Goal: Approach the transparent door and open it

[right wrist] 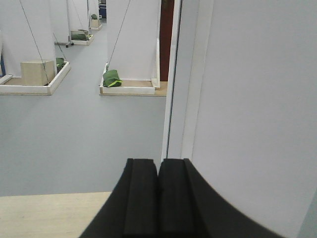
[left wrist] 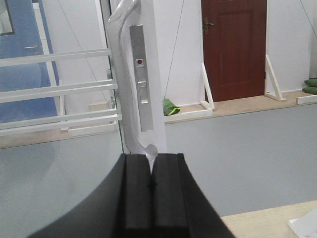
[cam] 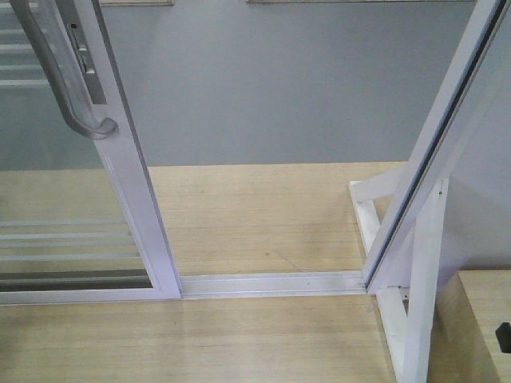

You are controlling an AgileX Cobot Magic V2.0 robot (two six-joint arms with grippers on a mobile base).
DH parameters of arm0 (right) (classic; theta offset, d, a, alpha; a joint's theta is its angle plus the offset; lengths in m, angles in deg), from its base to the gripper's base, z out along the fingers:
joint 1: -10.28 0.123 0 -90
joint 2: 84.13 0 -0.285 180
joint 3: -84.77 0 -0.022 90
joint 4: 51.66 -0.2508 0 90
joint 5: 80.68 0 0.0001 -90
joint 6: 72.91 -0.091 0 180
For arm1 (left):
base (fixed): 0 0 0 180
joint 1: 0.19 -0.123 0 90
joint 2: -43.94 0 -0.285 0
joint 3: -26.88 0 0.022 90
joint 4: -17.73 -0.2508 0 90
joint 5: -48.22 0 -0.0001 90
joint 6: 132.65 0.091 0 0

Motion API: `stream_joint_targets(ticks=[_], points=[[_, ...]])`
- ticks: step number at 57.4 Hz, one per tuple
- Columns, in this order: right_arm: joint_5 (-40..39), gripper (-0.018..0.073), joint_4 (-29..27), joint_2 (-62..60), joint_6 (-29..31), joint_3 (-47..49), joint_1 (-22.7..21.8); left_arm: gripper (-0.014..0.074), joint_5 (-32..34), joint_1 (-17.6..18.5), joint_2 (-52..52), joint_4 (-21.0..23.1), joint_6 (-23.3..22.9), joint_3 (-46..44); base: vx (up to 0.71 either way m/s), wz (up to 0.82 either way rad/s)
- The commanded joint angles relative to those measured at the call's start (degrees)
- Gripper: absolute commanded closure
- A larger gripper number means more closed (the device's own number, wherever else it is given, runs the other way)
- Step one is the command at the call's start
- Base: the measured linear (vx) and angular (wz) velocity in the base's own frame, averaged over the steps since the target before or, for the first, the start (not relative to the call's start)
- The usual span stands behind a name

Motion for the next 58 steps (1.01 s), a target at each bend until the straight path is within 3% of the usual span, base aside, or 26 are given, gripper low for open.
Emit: stream_joint_targets(ticks=[1, 58], points=[[-4.41, 0.0567, 0.00, -0.66, 0.37, -0.82, -0.16, 0.0602, 4.60, 0.18, -0.15, 0.60, -0.53, 1.34, 0.00, 0.00], [-4.30, 0.0567, 0.00, -0.66, 0.37, -0.82, -0.16, 0.0602, 4.60, 0.18, -0.15, 0.60, -0.48, 1.34, 0.00, 0.00]])
